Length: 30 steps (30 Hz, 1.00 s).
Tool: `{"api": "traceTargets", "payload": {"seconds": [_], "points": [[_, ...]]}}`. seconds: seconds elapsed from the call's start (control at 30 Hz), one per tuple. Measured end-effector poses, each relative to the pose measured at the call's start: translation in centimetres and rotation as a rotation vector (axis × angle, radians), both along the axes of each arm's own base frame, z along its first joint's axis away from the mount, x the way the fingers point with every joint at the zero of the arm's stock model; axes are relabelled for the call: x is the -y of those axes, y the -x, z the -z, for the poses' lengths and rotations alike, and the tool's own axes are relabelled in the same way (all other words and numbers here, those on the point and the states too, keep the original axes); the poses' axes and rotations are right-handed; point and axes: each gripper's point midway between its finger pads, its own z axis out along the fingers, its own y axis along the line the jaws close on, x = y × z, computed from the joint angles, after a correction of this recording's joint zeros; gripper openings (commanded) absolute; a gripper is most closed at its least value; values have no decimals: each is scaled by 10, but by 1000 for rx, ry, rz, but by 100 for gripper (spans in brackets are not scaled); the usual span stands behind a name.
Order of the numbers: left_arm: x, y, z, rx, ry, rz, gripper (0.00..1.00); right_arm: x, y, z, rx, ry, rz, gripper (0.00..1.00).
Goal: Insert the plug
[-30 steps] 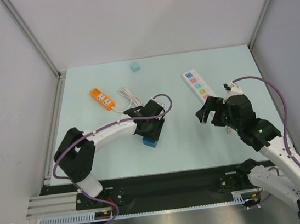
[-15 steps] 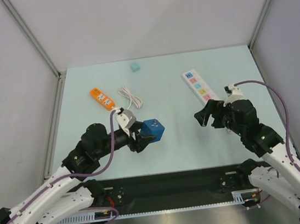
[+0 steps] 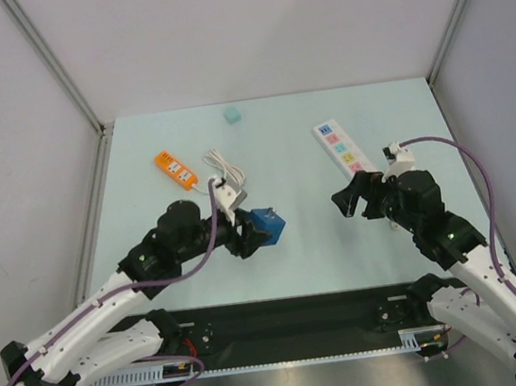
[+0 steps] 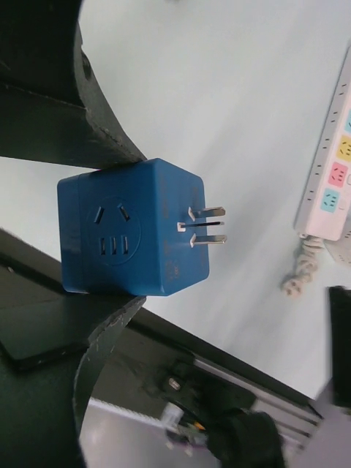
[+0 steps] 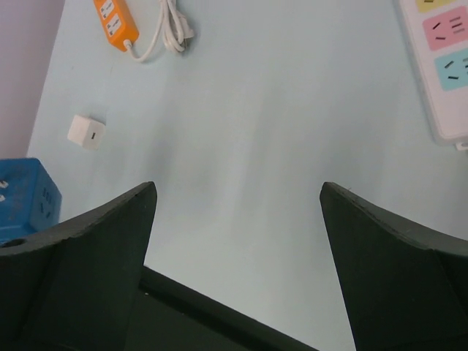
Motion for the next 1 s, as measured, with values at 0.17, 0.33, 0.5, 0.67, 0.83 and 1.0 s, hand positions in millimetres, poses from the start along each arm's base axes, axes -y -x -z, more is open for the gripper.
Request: {"api": "traceTargets", "payload": {"seconds": [0.17, 0.33, 0.5, 0.67, 0.83, 1.0], "points": [[36, -41, -51, -214, 59, -98, 0, -12, -21, 3, 69, 110, 6, 99], [47, -77, -99, -437, 249, -145, 0, -39, -42, 0, 185, 344, -5, 98], [18, -101, -92, -680, 353, -236, 0, -75, -42, -59, 520, 520, -72, 100], [17, -90, -76, -903, 427, -196, 0, -107, -20, -76, 850, 729, -151, 100], [22, -71, -53, -1108, 459, -158, 0, -129, -3, -59, 1026, 1003, -271, 100], [22, -66, -65, -1125, 501, -136, 0, -142, 8, -74, 1148, 1148, -276, 100]]}}
